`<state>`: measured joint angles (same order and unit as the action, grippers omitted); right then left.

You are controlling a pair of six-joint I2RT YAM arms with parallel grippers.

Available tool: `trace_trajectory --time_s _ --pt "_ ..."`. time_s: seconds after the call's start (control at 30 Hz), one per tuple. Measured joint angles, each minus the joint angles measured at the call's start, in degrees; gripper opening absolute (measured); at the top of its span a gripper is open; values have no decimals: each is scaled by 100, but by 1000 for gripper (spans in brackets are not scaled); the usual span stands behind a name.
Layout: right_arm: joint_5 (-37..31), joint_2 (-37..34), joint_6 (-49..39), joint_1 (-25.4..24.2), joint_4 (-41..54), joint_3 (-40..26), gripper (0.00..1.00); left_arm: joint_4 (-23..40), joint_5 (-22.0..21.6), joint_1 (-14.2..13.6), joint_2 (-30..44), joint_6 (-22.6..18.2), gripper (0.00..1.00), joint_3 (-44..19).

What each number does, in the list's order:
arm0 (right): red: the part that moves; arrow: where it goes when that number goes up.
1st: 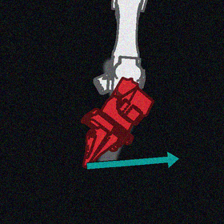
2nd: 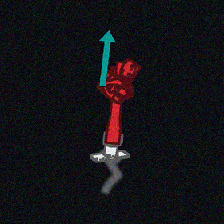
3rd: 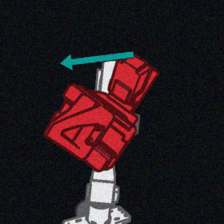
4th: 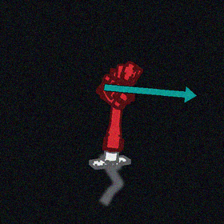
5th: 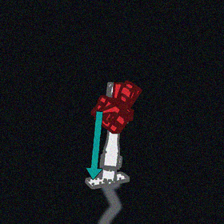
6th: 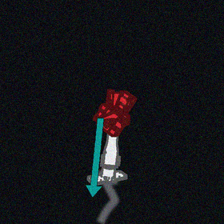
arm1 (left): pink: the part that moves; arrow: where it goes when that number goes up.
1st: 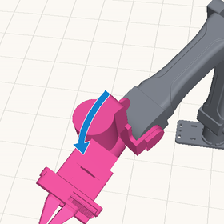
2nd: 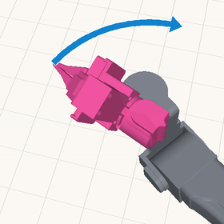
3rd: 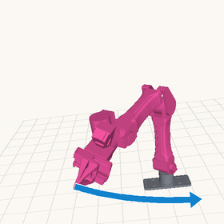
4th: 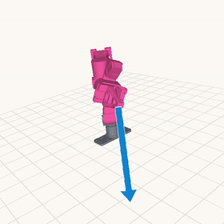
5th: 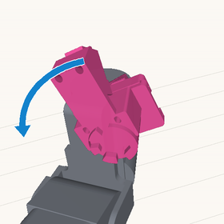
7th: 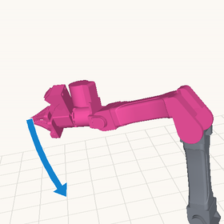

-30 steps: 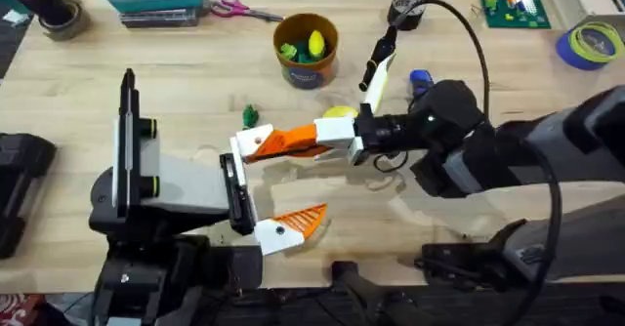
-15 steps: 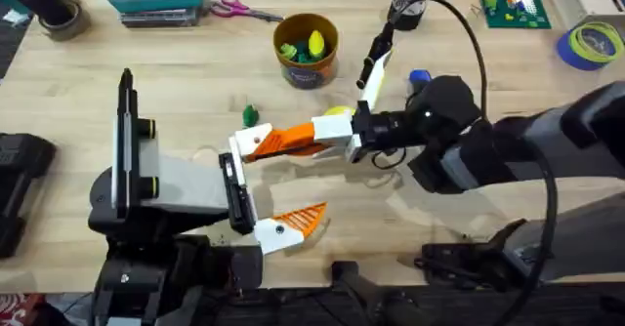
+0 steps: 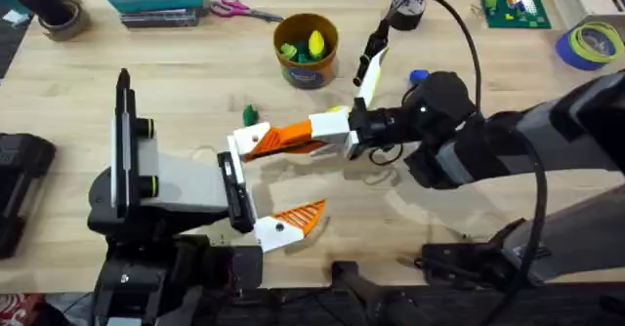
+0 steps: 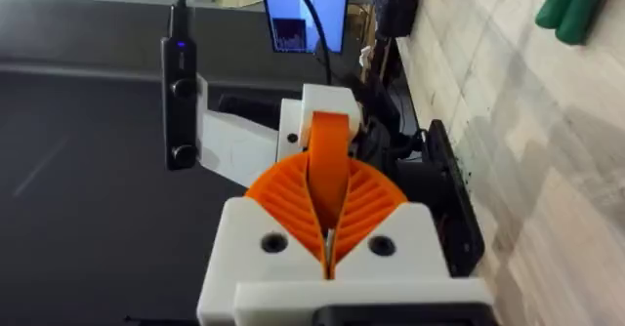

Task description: Pick up the gripper from the table and insert it into the empty holder that is missing its gripper. Then pick up a screw, insert it into the mounting hole, and use the screwdriver to tighten it. Finally, clean up the table by picking up the vegetable and placing it into the bucket.

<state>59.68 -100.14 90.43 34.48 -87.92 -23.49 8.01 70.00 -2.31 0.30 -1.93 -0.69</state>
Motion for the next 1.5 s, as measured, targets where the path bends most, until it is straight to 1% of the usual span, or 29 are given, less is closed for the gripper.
trace_trajectory --time_s 0.4,0.43,0.47,0.53,0.57,0.6,0.63,0.67,0.9,0.93,0.97,1.2,1.33,1.4,1.5 --pt "2 0 1 0 0 -2 12 -1 1 0 0 0 985 0" --pt "13 0 11 0 9 -2 78 -2 0 0 0 -2 986 0" --pt "15 -2 12 1 15 -2 196 0 9 -1 0 -1 986 0" --pt "17 -2 2 15 9 -4 517 9 52 -11 0 0 986 0" --pt "17 0 2 22 10 -7 651 11 55 -13 0 0 986 0" --pt "17 -1 2 24 9 -7 808 11 55 -13 0 -1 985 0" --pt "17 0 -5 24 6 -7 882 11 57 -13 0 0 986 0" --pt "17 0 -4 24 7 -7 909 11 57 -13 0 0 986 0" --pt "17 0 -1 24 9 -9 939 11 61 -13 2 -2 986 0" --pt "17 -1 -5 24 9 -9 979 11 64 -13 0 0 986 0" --pt "19 0 -2 24 9 -10 990 13 70 -13 2 0 986 0" --pt "32 0 0 -2 9 -11 994 13 74 -13 2 0 986 0" --pt "138 9 -2 -120 44 -11 994 13 74 -13 0 0 986 0" --pt "208 61 -6 -208 160 -11 994 13 74 -13 1 0 986 0" --pt "361 260 -62 -388 579 -13 994 13 74 -13 1 -1 985 0"
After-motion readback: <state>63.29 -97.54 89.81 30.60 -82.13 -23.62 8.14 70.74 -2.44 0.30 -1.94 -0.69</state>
